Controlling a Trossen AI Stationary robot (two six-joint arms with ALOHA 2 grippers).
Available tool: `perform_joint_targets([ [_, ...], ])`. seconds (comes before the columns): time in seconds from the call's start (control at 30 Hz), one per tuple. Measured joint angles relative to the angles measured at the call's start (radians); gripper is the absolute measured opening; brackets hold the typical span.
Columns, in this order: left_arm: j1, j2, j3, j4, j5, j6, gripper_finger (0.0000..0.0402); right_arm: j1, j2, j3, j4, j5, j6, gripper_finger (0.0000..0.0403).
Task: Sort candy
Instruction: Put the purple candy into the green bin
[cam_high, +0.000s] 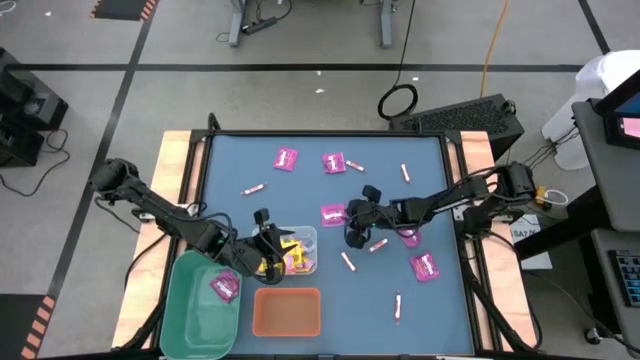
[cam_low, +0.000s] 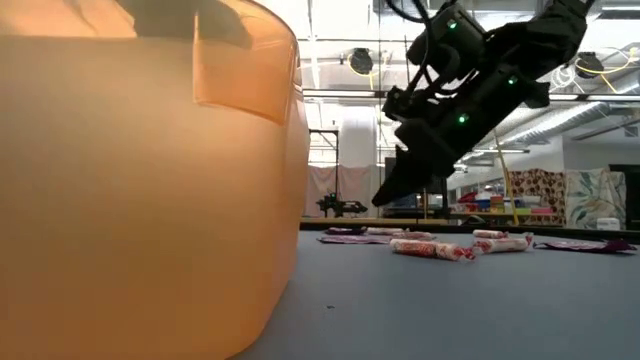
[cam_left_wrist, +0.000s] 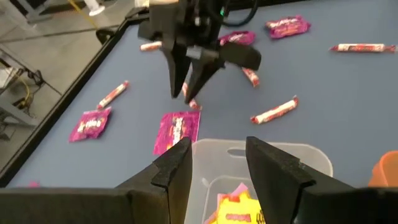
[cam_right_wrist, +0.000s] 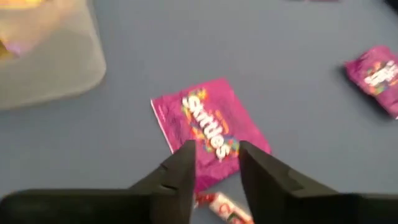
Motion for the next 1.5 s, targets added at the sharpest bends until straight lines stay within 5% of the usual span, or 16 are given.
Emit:
perform_joint_targets([
  [0.3, 0.000, 0.000, 0.000, 0.008, 0.000, 0.008, 0.0157, -0.031, 0.083, 0.051, -0.041, -0.057, 0.044, 0.0211],
  [0.57, 0.000, 0.000, 0.000, 0.004, 0.019, 0.008, 0.0157, -0.070, 0.153, 0.089, -0.083, -0.119, 0.032, 0.0236],
  [0.73, 0.000, 0.000, 0.000, -0.004, 0.023, 0.007, 0.0157, -0.065, 0.171, 0.090, -0.076, -0.128, 0.037, 0.0197],
  [1.07, 0.000, 0.000, 0.000, -0.004, 0.023, 0.006, 0.0157, -0.038, 0.174, 0.088, -0.057, -0.137, 0.008, 0.0018],
  [1.5, -0.001, 0.000, 0.000, -0.011, 0.023, 0.004, 0.0157, -0.018, 0.070, 0.083, -0.045, -0.158, -0.059, 0.0001],
])
